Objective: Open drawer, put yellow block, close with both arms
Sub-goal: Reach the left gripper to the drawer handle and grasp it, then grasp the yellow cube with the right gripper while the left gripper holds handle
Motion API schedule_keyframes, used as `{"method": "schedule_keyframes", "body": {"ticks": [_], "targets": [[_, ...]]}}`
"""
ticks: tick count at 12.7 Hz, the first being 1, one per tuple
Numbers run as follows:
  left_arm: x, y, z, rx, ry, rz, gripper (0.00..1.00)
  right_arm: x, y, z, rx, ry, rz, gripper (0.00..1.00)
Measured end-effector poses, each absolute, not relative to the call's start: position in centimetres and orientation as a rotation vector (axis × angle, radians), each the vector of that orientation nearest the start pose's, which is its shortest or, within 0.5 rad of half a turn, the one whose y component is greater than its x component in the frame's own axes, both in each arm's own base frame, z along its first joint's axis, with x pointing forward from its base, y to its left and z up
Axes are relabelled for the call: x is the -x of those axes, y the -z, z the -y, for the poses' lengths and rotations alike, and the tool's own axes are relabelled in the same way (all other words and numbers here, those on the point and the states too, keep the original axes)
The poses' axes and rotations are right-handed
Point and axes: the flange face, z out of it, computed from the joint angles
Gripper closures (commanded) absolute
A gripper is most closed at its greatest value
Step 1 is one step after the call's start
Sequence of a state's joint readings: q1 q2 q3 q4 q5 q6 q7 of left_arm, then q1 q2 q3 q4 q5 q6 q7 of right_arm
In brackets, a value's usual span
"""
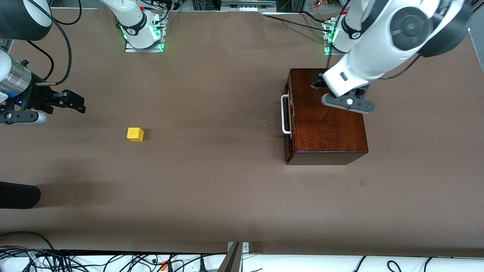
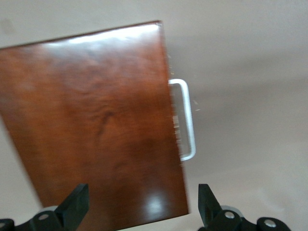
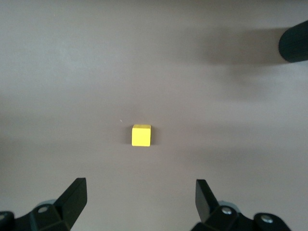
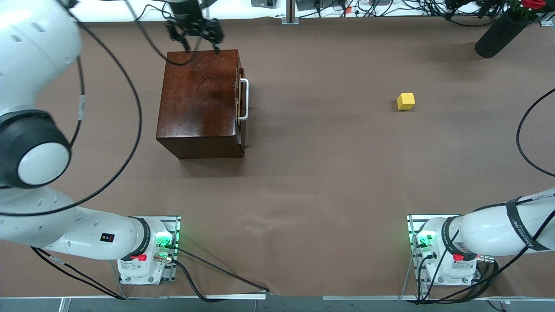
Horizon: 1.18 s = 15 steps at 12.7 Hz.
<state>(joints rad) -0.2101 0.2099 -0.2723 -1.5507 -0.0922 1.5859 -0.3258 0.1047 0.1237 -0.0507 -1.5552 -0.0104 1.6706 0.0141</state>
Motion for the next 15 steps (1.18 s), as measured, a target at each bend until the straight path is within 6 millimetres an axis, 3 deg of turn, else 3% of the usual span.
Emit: {"method": "schedule_keyframes", "body": {"ticks": [3, 7, 9, 11, 13, 15], "targets": [[-52.2, -47.5, 36.0, 3.076, -0.353, -0.157, 0.00, -59.9, -57.1, -3.4, 3.157, 0.012, 0.068, 0.00], [-50.9, -40.8, 41.9, 2.969, -0.280, -0.097, 0.00, -59.9, -57.1, -3.7, 3.156, 0.017, 0.076, 0.00], [-50.7, -38.1, 43.7, 2.936, -0.204, -0.098, 0.00, -60.0, -57.0, -4.0, 3.155, 0.023, 0.085, 0.00], [-51.1, -36.5, 44.2, 2.892, -0.130, -0.093, 0.00, -60.4, -56.2, -4.2, 3.150, 0.006, 0.085, 0.00], [-51.2, -35.4, 44.4, 2.871, -0.105, -0.046, 0.00, -61.2, -54.0, -4.3, 3.151, -0.050, 0.085, 0.00], [-50.5, -34.2, 45.3, 2.858, -0.108, -0.005, 0.00, -62.2, -50.6, -4.3, 3.152, -0.134, 0.099, 0.00]]}}
